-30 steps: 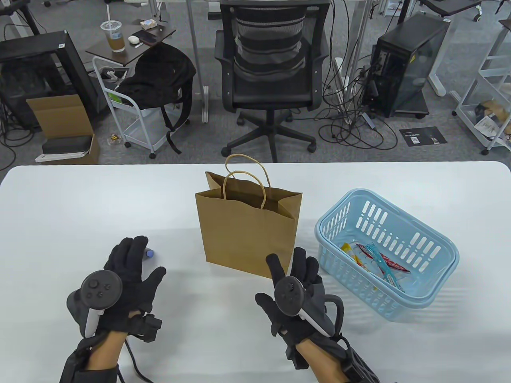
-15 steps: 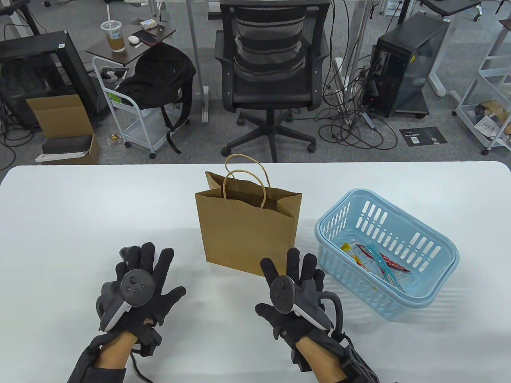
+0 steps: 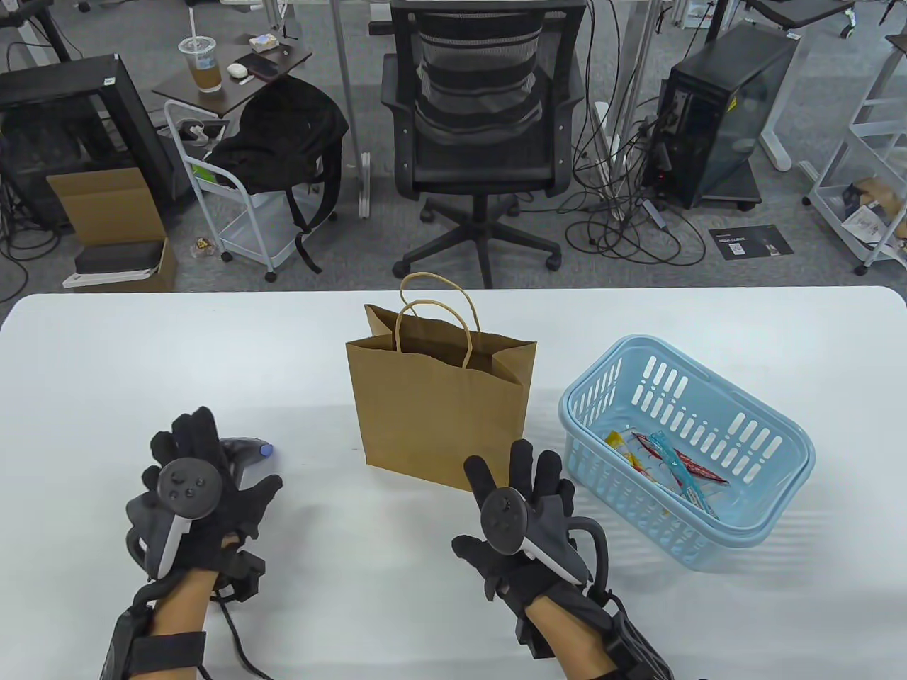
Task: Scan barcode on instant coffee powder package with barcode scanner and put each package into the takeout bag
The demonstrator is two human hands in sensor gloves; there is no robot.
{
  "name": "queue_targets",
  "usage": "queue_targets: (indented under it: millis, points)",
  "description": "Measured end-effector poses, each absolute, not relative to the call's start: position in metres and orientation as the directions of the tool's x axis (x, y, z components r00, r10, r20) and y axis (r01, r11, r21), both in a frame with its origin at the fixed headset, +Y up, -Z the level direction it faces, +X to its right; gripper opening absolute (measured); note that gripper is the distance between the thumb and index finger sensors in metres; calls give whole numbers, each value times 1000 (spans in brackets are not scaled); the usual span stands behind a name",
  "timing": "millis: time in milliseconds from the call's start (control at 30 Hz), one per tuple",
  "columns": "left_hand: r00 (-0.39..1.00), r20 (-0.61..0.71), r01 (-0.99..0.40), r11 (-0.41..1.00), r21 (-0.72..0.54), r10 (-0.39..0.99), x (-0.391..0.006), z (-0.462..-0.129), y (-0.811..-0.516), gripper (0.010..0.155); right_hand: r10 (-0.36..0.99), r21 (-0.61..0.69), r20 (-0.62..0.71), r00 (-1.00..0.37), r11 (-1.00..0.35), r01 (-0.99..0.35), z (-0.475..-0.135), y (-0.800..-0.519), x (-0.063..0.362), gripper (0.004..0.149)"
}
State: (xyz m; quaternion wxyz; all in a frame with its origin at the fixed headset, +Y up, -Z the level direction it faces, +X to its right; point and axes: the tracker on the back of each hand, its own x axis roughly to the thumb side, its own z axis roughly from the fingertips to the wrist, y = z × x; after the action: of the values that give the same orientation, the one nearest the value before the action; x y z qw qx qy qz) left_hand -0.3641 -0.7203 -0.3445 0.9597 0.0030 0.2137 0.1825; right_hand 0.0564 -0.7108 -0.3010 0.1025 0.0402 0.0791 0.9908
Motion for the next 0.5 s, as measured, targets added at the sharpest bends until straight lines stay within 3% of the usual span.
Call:
queue_targets:
  millis: [100,233,500]
  points:
    - [799,-512,-363,932,10,316,-376,-350,-736,124,222,168,64,-973,-963,-209,-301,-711,57,99]
    - [791,-556,-317,948,-17,255,-378,-358,-745,113,227,170,64,-972,-962,-214,-301,-711,57,99]
    - [730,-561,-458,889,20,389,-381,-361,-752,89,237,174,56,-970,-959,-224,-302,-712,58,95]
